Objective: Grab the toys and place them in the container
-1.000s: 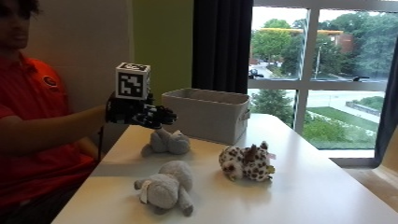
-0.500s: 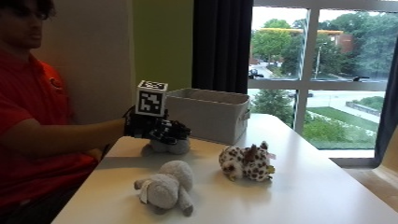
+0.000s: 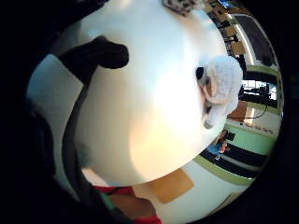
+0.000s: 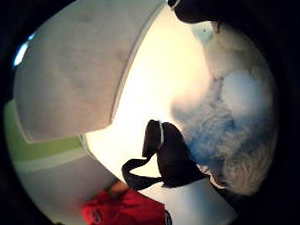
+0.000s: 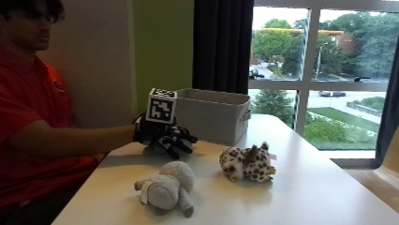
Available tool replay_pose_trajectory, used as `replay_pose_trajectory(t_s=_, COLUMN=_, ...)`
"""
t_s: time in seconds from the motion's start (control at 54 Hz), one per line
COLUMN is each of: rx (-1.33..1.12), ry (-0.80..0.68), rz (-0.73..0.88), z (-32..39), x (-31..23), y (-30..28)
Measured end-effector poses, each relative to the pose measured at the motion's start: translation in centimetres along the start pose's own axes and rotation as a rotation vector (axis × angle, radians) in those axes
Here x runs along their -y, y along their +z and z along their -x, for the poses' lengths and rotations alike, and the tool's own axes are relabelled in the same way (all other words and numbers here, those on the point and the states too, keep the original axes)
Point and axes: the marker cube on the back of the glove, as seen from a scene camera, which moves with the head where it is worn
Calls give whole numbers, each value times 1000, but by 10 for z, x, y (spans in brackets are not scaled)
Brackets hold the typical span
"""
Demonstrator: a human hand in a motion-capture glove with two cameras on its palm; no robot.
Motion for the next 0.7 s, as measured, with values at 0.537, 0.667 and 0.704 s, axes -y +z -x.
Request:
replay_pose_trajectory(t_s=0.537, rx=-289, ry=-52, rz=-229, z=6, x=16, y=3)
replay_pose_trajectory(t_s=0.667, rx=-185, ry=-9, rz=-285, z=5, x=27, y=-1)
replay_pose_trajectory(t_s=0.704, rx=-174, ry=-18, rz=-292, z=2, x=29, y=-3)
